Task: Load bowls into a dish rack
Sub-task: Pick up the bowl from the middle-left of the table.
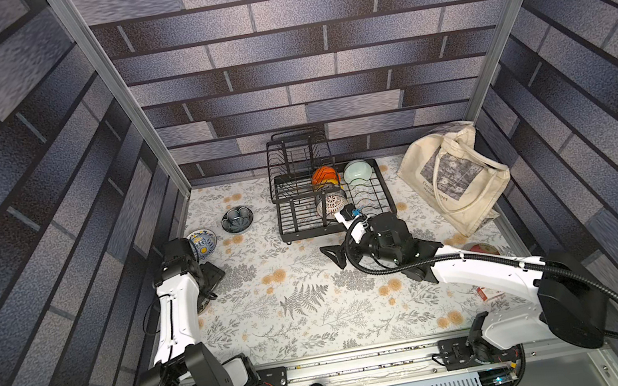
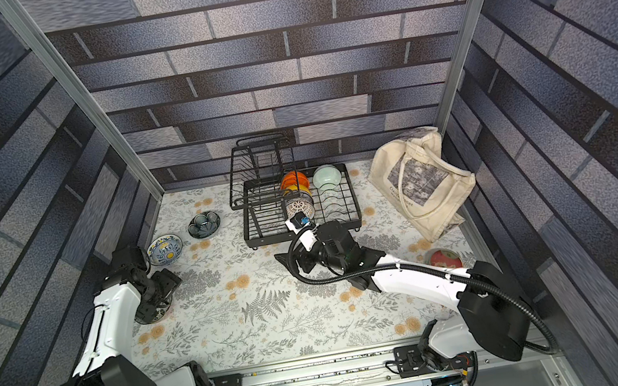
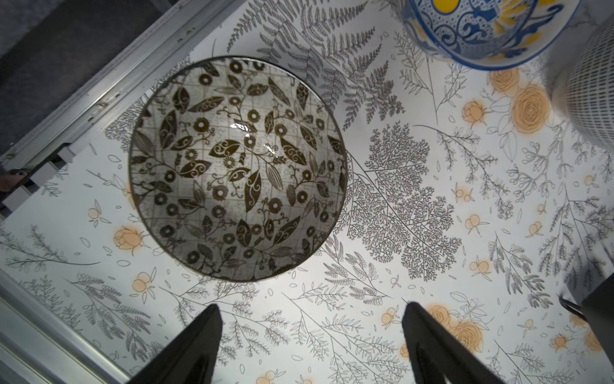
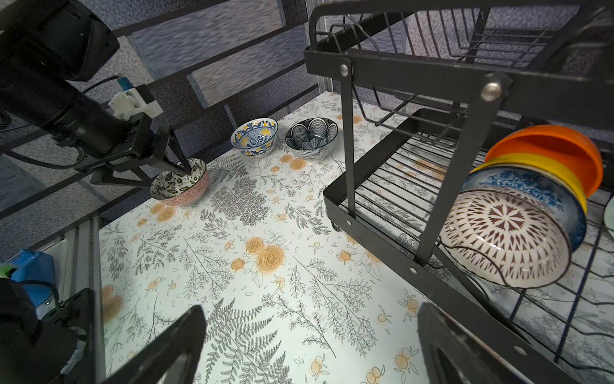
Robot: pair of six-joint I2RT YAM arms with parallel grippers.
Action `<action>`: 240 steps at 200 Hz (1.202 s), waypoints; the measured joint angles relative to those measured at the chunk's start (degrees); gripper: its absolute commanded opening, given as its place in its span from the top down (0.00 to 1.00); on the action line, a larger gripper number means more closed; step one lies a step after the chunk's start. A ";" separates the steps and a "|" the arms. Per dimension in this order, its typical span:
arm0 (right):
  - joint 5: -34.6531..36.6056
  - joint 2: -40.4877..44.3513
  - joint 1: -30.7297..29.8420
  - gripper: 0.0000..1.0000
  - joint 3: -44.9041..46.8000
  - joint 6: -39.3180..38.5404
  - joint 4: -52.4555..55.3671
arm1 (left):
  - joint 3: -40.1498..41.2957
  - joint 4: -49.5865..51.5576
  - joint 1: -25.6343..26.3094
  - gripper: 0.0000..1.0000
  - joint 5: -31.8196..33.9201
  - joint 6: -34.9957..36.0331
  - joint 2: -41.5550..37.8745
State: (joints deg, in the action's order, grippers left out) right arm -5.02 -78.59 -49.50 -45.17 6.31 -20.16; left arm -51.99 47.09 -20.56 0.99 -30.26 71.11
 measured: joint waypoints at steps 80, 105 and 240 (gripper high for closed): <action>0.28 -1.16 -2.40 0.00 1.16 -0.15 -2.08 | -2.43 -3.30 0.59 0.47 0.42 3.34 15.47; 0.48 -1.29 -2.43 0.00 1.20 -0.22 -2.69 | -3.43 -3.93 1.09 0.58 1.49 4.15 18.14; 10.19 -1.22 -2.54 0.00 1.27 -0.50 -1.22 | -6.29 -1.90 12.17 1.00 3.28 4.07 17.77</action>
State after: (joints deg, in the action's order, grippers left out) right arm 5.17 -79.81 -52.03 -43.90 5.80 -21.39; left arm -58.28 45.19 -8.38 4.27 -26.20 88.88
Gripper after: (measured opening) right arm 0.999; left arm 0.079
